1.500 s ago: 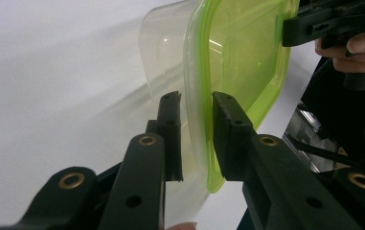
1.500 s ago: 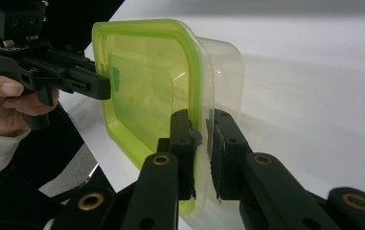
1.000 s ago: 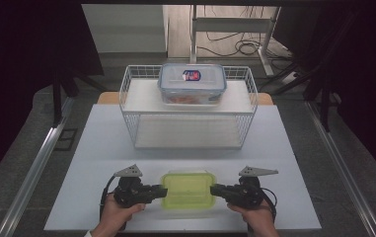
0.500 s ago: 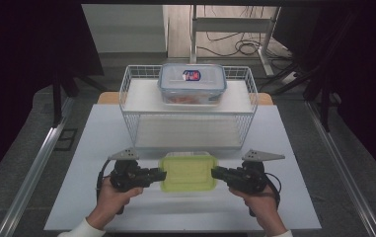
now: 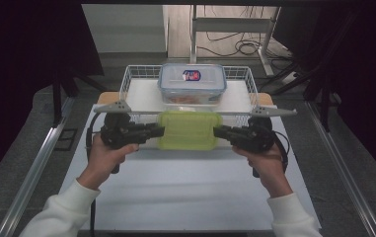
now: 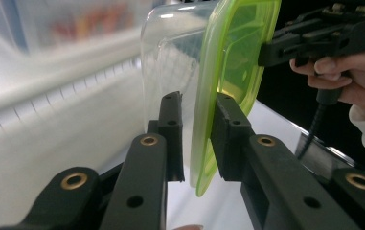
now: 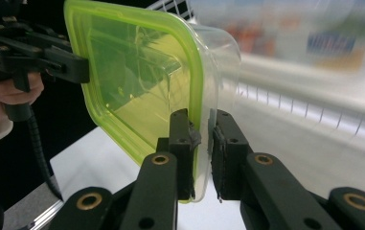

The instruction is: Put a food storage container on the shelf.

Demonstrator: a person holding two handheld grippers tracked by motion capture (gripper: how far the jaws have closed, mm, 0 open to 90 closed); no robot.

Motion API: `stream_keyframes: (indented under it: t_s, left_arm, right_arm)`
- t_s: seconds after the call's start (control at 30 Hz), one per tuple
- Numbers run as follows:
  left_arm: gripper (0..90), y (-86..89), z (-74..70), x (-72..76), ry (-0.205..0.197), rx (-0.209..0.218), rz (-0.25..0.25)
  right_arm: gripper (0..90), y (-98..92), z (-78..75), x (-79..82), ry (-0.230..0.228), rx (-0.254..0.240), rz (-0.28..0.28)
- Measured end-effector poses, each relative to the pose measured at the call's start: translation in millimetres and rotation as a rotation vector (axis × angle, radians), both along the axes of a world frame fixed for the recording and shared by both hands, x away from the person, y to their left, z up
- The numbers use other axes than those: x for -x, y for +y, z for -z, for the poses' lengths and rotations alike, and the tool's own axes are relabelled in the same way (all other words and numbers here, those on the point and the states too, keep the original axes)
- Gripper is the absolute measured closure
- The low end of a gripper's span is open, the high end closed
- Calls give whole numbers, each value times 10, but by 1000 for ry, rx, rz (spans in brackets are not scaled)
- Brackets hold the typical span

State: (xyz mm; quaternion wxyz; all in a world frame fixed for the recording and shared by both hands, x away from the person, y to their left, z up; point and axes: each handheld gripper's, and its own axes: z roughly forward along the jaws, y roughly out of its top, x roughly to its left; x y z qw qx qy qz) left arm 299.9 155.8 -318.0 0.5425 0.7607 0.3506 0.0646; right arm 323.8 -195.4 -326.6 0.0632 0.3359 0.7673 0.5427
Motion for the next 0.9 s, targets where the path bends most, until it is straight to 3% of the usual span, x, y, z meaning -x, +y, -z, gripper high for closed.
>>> stream_keyframes:
  t_s: [0.2, 0.37, 0.9]
  left_arm:
    - [770, 1, -333, -204, -40, -6, -13]
    - [775, 2, -493, -395, -58, -2, -11]
    - [784, -1, -583, -957, -20, 33, -45]
  right_arm:
    - [804, 14, -336, -177, -26, -2, 11]
    - [804, 22, -552, -324, -44, 6, 25]
    - [805, 51, -839, -889, -12, 7, 56]
